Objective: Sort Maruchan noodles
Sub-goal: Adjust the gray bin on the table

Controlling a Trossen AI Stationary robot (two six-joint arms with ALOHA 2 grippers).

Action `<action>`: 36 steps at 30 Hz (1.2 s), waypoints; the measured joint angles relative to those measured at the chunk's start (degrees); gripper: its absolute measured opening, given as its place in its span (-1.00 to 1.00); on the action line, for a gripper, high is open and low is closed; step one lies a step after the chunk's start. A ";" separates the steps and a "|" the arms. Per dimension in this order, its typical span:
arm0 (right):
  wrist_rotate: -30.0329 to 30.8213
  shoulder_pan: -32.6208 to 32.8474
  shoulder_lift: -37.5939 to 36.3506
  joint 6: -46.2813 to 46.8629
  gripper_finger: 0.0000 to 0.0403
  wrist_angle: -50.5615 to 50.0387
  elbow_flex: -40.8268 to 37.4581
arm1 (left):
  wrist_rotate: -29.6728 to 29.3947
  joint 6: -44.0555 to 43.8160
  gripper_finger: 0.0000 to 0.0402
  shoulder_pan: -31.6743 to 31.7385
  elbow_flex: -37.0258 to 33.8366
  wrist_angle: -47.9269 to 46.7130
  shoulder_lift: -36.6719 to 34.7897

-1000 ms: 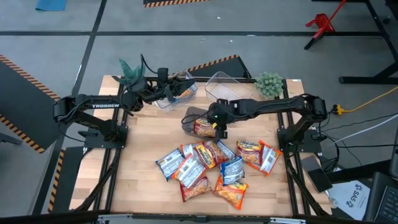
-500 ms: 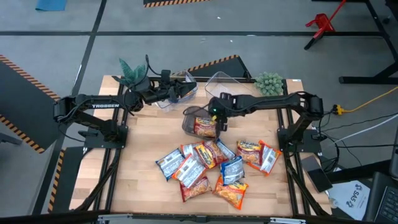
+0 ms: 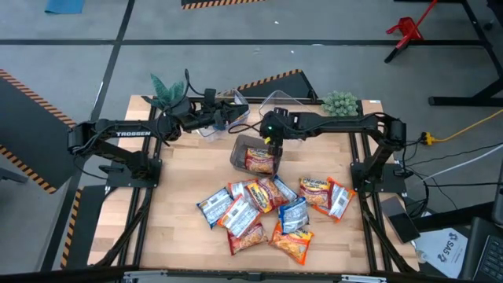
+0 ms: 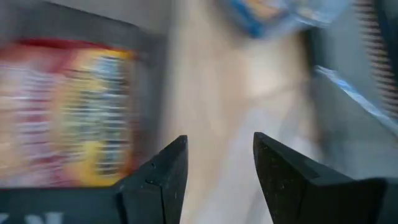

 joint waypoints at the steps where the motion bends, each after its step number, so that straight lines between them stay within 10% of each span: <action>1: -4.25 0.22 0.00 0.86 -0.18 -1.57 0.55 | 0.02 0.00 -0.42 0.00 0.00 0.02 0.00; 8: -14.14 0.35 -0.02 5.59 -0.28 -8.96 -1.87 | 0.07 0.00 -0.42 0.00 0.00 0.04 0.00; 23: -6.31 0.35 -0.02 4.32 -0.95 -2.43 -6.11 | -0.17 1.46 -0.42 0.28 0.00 0.07 0.00; 36: -3.90 1.68 -4.97 5.70 -1.00 -8.00 2.50 | 11.76 4.11 -0.52 -0.45 0.00 -16.28 -0.04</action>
